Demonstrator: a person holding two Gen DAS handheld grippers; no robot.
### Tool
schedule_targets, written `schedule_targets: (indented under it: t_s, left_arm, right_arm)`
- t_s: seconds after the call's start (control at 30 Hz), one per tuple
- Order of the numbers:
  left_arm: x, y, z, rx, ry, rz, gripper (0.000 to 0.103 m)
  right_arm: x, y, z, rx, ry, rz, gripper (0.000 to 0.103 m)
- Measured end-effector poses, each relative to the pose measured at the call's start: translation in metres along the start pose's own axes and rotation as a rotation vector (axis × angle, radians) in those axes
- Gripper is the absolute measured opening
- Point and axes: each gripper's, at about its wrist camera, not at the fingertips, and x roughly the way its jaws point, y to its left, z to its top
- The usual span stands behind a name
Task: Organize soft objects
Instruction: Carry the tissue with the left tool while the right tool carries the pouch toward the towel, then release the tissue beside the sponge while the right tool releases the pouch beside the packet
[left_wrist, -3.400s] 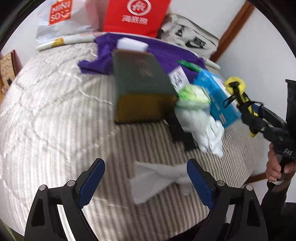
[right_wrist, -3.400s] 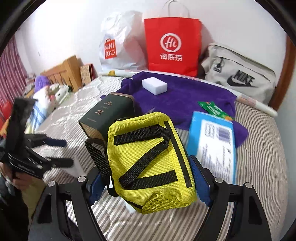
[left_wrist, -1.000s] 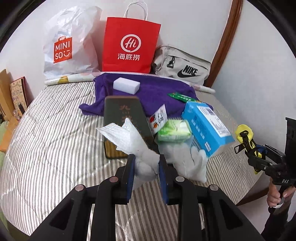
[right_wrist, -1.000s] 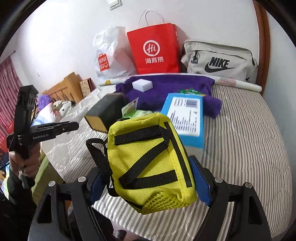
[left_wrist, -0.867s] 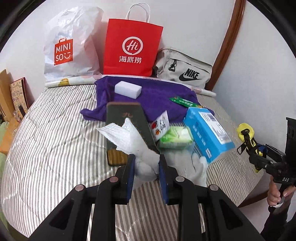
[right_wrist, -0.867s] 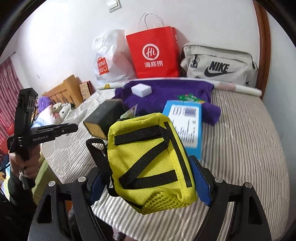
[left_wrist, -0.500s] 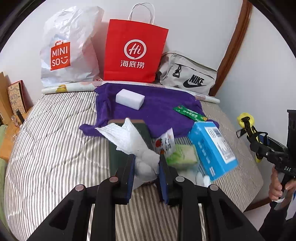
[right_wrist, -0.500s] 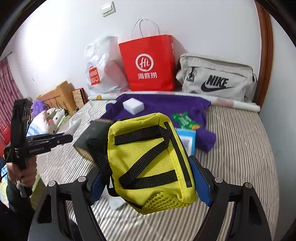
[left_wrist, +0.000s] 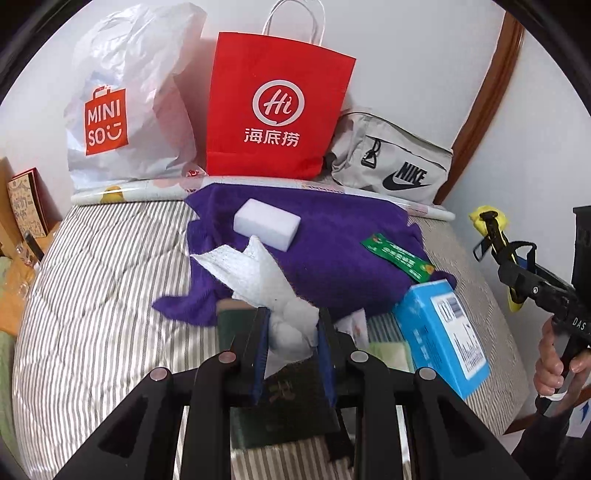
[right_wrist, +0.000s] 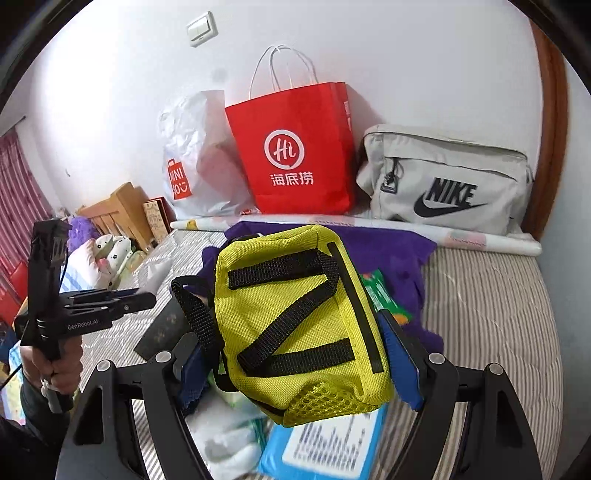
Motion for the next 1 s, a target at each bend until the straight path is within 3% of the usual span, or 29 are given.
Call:
schedule_targets:
  t_s: [0.3, 0.5, 1.0]
  left_arm:
    - [0.034, 0.015, 0.026, -0.030, 0.042, -0.035, 0.023]
    - [0.055, 0.024, 0.041, -0.050, 0.071, -0.061, 0.023]
    - [0.113, 0.031, 0.061, -0.061, 0.200, -0.096, 0.023]
  right_arm:
    - [0.044, -0.013, 0.028, -0.016, 0.039, -0.013, 0.081]
    - [0.075, -0.022, 0.038, -0.001, 0.072, 0.036, 0.081]
    - [0.153, -0.036, 0.033, -0.014, 0.261, -0.011, 0.081]
